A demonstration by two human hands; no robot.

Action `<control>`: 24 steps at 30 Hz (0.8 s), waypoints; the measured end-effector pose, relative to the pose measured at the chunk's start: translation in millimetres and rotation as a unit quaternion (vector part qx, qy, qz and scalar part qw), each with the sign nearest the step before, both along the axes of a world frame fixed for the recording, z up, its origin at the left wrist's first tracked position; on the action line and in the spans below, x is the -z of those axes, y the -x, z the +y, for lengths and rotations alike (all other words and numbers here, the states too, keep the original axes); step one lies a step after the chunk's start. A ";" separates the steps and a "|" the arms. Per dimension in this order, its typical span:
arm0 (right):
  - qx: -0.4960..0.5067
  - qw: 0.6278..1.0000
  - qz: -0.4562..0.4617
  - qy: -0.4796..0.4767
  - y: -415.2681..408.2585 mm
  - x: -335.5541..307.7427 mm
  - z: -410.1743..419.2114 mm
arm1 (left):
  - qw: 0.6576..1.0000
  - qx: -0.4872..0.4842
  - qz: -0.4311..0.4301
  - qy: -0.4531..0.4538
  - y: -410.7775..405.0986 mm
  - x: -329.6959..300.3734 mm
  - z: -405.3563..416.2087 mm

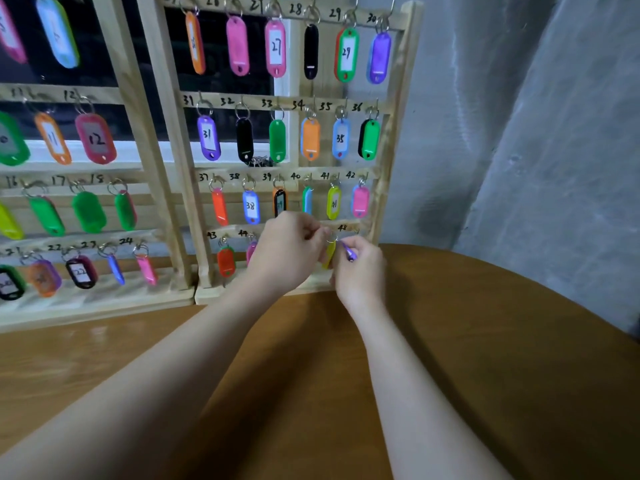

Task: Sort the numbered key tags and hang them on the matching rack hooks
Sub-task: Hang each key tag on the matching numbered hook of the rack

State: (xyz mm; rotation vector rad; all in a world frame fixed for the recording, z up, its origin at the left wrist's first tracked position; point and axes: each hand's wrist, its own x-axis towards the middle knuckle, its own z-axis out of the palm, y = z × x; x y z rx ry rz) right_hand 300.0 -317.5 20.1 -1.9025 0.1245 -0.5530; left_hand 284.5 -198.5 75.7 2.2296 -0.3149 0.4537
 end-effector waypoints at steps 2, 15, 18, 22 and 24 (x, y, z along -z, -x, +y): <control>-0.011 1.000 -0.011 -0.010 1.5 2.8 -1.0 | 1.000 -0.009 0.005 -0.016 -4.0 0.7 -5.5; -0.072 0.997 0.026 -0.032 3.9 13.0 -22.8 | 0.996 -0.074 0.003 -0.058 -17.1 4.1 -13.7; -0.092 0.994 0.051 -0.015 5.5 16.0 -29.0 | 0.992 -0.090 0.005 -0.093 -13.9 6.8 -14.7; -0.112 0.989 0.096 -0.024 4.7 12.1 -38.5 | 0.989 -0.093 -0.008 -0.118 -8.9 7.5 -12.3; -0.109 0.986 0.125 -0.018 4.3 9.3 -43.1 | 0.991 -0.076 -0.002 -0.112 -0.6 8.5 -9.7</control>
